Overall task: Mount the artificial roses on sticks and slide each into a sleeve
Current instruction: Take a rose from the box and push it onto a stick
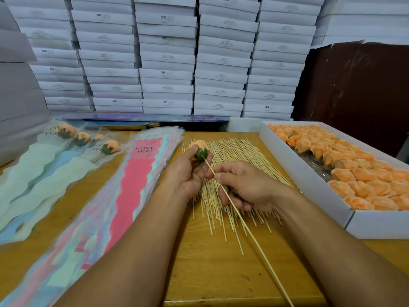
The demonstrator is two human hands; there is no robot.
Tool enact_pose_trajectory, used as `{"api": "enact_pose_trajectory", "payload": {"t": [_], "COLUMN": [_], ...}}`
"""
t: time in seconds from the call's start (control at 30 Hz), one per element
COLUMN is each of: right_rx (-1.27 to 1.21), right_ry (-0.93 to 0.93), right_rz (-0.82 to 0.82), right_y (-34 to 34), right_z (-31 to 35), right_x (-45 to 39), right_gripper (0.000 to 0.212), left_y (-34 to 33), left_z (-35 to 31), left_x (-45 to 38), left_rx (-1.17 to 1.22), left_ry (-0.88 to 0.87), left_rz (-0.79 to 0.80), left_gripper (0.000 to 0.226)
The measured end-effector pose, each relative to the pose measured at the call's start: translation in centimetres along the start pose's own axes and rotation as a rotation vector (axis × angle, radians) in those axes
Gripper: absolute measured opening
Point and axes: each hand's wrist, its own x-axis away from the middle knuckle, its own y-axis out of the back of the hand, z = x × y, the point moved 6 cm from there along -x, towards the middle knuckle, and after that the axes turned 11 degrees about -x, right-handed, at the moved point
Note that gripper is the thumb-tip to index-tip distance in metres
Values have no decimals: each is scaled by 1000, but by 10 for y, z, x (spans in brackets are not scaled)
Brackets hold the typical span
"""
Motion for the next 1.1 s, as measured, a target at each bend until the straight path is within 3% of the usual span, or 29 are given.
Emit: {"api": "enact_pose_trajectory", "payload": {"t": [0.3, 0.63, 0.93, 1.1], "right_rx": [-11, -58, -44, -51], "right_ry": [-15, 3, -6, -23], "right_rz": [-52, -236, -280, -277], "right_y": [0, 10, 11, 10], "right_z": [0, -3, -5, -6], "right_x": [0, -3, -5, -5], "right_gripper": [20, 20, 21, 21], "left_y": [-3, -5, -4, -1], "left_z": [1, 6, 8, 7], "left_x": [0, -2, -3, -3], "left_rx": [-33, -113, -152, -169], "left_ry": [-19, -23, -52, -73], "left_rz": [39, 42, 12, -10], "left_gripper": [20, 21, 54, 54]}}
